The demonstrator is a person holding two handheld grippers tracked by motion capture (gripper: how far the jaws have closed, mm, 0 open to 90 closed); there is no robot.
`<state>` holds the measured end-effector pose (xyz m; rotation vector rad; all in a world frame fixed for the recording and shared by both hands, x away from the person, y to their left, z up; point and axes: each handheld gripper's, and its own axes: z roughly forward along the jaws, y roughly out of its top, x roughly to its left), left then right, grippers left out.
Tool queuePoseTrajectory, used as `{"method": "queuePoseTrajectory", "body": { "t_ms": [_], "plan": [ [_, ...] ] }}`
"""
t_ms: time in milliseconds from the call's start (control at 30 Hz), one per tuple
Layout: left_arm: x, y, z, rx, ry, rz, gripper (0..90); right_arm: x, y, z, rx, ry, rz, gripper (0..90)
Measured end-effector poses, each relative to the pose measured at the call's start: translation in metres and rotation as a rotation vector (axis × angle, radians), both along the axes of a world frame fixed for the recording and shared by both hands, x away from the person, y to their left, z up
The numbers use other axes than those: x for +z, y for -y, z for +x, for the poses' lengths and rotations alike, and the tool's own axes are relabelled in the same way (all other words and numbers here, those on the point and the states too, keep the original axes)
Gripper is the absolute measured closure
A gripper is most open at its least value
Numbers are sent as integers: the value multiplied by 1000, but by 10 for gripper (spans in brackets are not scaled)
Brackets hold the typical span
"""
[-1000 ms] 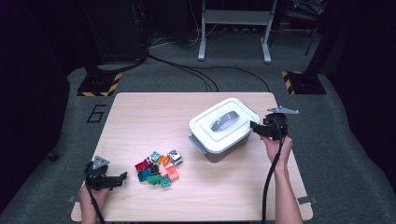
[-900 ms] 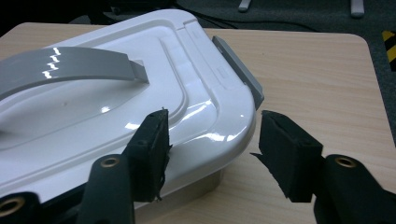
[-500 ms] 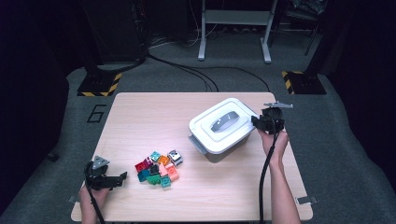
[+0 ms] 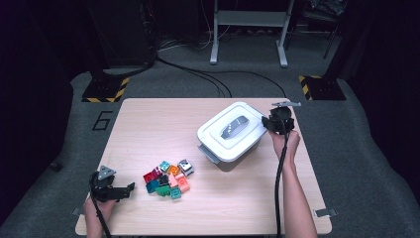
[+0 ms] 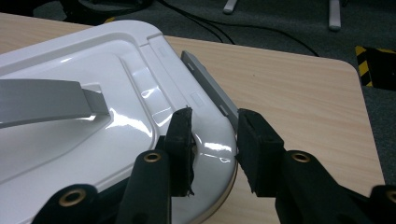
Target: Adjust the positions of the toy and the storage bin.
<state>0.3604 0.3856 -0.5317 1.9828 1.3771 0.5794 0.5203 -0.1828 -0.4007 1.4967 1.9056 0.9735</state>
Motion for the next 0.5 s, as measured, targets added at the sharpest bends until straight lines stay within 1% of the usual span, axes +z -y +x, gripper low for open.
{"method": "queuePoseTrajectory", "body": {
  "t_ms": [67, 100, 133, 167, 333, 367, 400, 433, 500],
  "plan": [
    [0, 0, 0, 1, 1, 0, 15, 0, -2, 3, 3, -2, 1, 660],
    [0, 0, 0, 0, -1, 1, 15, 1, -7, 8, 5, -4, -6, 655],
    [0, 0, 0, 0, -1, 1, 15, 1, -7, 8, 5, -4, -6, 655],
    [0, 0, 0, 0, -2, 1, 15, 1, -10, 13, 13, -3, -10, 651],
    [0, 0, 0, 0, -1, 1, 15, 1, -18, 21, 24, 2, -15, 643],
    [0, 0, 0, 0, -1, 2, 16, 1, -20, 21, 25, 2, -20, 609],
    [0, 0, 0, 0, -1, 2, 16, 1, -20, 21, 25, 2, -20, 609],
    [0, 0, 0, 0, -1, 1, 16, 0, -20, 19, 25, -7, 5, 525],
    [0, 0, 0, 0, -1, 1, 16, 1, -21, 16, 14, -20, 16, 503]
  ]
}}
